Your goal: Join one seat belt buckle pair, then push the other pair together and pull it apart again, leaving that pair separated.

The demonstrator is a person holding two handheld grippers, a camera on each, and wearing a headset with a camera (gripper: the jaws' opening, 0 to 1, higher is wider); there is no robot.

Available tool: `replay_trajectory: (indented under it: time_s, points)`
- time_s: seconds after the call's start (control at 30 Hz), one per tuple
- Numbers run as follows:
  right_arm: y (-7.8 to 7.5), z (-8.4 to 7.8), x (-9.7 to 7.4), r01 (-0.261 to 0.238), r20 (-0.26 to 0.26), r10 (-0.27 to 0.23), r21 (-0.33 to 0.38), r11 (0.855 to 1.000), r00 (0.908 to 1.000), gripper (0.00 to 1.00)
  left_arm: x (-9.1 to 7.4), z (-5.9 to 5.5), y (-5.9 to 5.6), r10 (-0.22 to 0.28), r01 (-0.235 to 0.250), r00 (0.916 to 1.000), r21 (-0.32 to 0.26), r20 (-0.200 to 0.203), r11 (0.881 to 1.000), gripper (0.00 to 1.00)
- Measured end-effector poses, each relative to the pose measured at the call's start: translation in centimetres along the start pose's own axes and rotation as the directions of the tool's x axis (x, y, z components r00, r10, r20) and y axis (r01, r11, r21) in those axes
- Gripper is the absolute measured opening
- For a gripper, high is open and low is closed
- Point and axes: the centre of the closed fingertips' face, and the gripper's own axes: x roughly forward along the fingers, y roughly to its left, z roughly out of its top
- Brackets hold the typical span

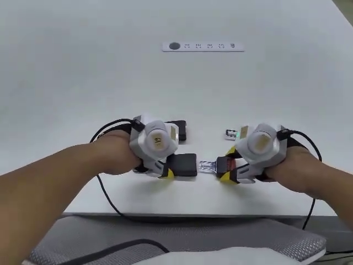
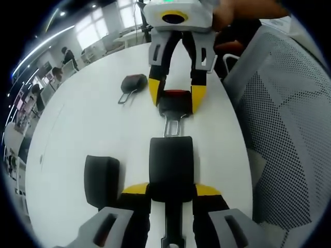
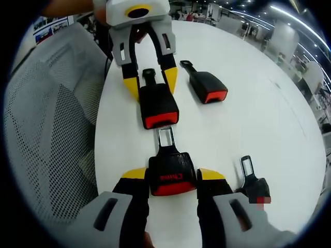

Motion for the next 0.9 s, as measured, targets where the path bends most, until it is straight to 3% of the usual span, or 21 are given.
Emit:
replay_trajectory:
  time_s: [0.23, 0.47, 0.9]
  points:
    - [0.3, 0.8, 0.2, 0.014, -0.027, -0.014, -0.007, 1.0, 0.9995, 0.35, 0.0, -0.1, 0.0, 0.003, -0.003, 1.0, -0.002, -0.001, 1.0, 0.31]
    - [0.3, 1.6, 0.6, 0.015, -0.04, -0.017, -0.072, 0.997, 0.999, 0.35, 0.1, -0.1, 0.0, -0.002, 0.002, 0.9999, 0.005, -0.011, 1.0, 0.31]
    - [0.4, 1.6, 0.7, -0.026, 0.045, 0.029, -0.069, 0.997, 0.9986, 0.33, 0.0, 0.0, 0.0, -0.016, 0.016, 0.9998, 0.006, 0.013, 1.0, 0.31]
